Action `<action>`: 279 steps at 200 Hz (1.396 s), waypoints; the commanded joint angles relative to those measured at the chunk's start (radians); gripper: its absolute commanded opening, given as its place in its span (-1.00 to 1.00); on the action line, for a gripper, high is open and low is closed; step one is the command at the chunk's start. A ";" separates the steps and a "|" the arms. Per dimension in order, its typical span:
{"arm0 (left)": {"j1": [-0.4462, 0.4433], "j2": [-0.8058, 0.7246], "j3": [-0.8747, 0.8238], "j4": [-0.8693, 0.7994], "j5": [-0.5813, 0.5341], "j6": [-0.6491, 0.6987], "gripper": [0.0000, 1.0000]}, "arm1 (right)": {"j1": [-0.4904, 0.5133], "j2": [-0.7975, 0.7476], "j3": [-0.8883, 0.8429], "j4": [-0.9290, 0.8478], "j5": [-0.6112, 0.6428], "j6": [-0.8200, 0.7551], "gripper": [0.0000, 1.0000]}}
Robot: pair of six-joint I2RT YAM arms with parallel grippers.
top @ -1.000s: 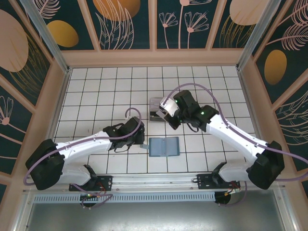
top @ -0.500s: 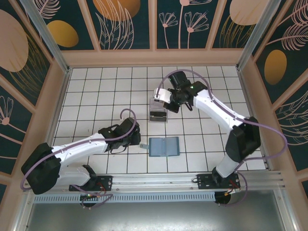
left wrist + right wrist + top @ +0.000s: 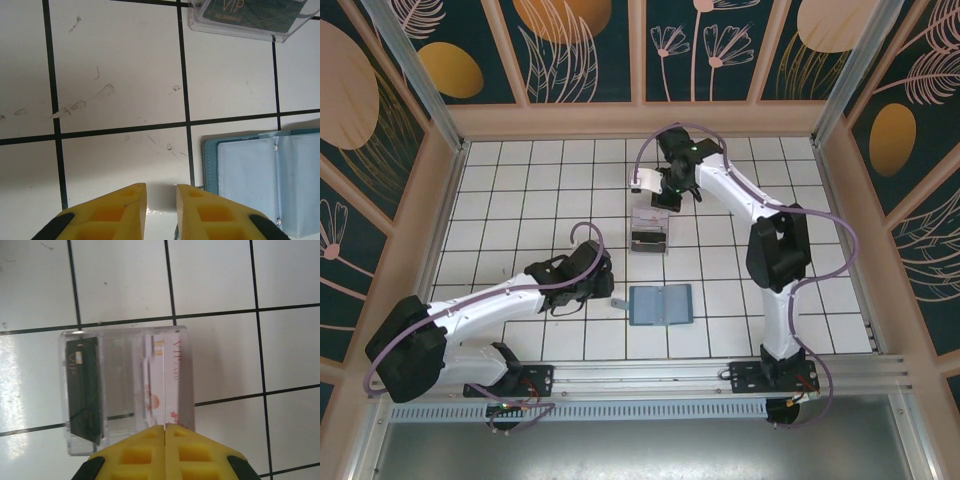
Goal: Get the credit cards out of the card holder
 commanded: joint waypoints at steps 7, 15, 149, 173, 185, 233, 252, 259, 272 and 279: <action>0.011 -0.018 0.003 -0.030 -0.015 -0.026 -0.53 | -0.010 0.058 0.073 -0.081 -0.007 -0.027 -1.00; 0.010 -0.024 -0.004 -0.028 -0.014 -0.031 -0.53 | -0.011 0.073 0.088 -0.089 -0.001 -0.027 -1.00; 0.012 -0.089 -0.040 -0.039 -0.018 -0.064 -0.52 | 0.013 0.187 0.150 -0.138 -0.012 -0.009 -0.78; 0.012 -0.097 -0.039 -0.042 -0.024 -0.064 -0.52 | 0.014 0.171 0.179 -0.119 0.008 0.022 -0.64; 0.012 -0.097 -0.039 -0.042 -0.026 -0.062 -0.52 | 0.015 0.152 0.180 -0.084 0.037 0.046 -0.59; 0.012 -0.101 -0.038 -0.037 -0.050 -0.053 -0.52 | 0.015 0.027 0.095 0.062 0.106 0.126 -0.40; 0.013 -0.097 -0.033 -0.033 -0.062 -0.045 -0.52 | 0.015 -0.022 0.035 0.122 0.122 0.162 -0.38; 0.015 -0.096 -0.030 -0.030 -0.069 -0.042 -0.51 | 0.015 -0.040 0.010 0.145 0.133 0.183 -0.35; 0.021 -0.094 -0.027 -0.025 -0.089 -0.029 -0.50 | 0.015 -0.076 -0.041 0.187 0.148 0.227 -0.31; 0.024 -0.093 -0.026 -0.026 -0.104 -0.021 -0.50 | 0.016 -0.101 -0.079 0.215 0.153 0.254 -0.27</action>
